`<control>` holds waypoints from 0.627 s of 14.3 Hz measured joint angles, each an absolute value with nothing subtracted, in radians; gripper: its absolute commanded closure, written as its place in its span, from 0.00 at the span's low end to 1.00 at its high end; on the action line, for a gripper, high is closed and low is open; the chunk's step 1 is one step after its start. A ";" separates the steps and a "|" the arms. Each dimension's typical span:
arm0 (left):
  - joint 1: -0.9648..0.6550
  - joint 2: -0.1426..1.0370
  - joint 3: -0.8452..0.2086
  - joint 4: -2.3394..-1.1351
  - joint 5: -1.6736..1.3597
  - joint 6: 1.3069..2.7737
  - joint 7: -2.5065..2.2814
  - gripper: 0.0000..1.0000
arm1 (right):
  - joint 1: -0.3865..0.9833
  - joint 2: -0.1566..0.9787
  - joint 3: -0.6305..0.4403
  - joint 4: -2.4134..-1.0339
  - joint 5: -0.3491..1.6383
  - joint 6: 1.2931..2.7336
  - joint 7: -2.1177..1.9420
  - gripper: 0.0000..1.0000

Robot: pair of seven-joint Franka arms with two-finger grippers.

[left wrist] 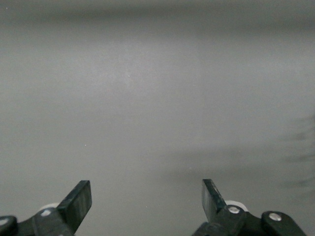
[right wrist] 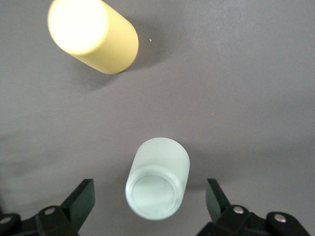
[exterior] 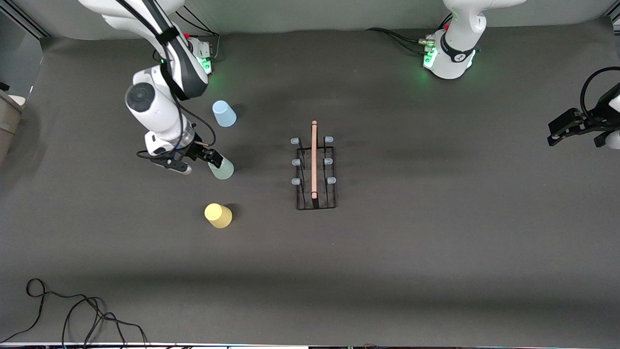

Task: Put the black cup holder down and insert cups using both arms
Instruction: 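Grasp the pale green cup with the right gripper, then lift and carry the green cup over the rack pegs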

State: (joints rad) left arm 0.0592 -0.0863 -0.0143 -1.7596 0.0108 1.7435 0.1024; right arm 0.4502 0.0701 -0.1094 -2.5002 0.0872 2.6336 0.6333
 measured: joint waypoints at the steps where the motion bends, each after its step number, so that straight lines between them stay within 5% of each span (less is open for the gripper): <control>1: 0.058 -0.085 -0.017 -1.760 0.010 1.743 0.102 0.00 | 0.450 0.103 -0.110 -2.500 0.087 2.657 0.633 0.00; 7: 0.051 -0.077 -0.039 -1.759 0.010 1.742 0.102 0.00 | 0.483 0.206 -0.109 -2.496 0.087 2.714 0.641 0.00; 9: 0.050 -0.077 -0.041 -1.759 0.010 1.739 0.102 0.00 | 0.486 0.206 -0.109 -2.494 0.087 2.714 0.643 0.28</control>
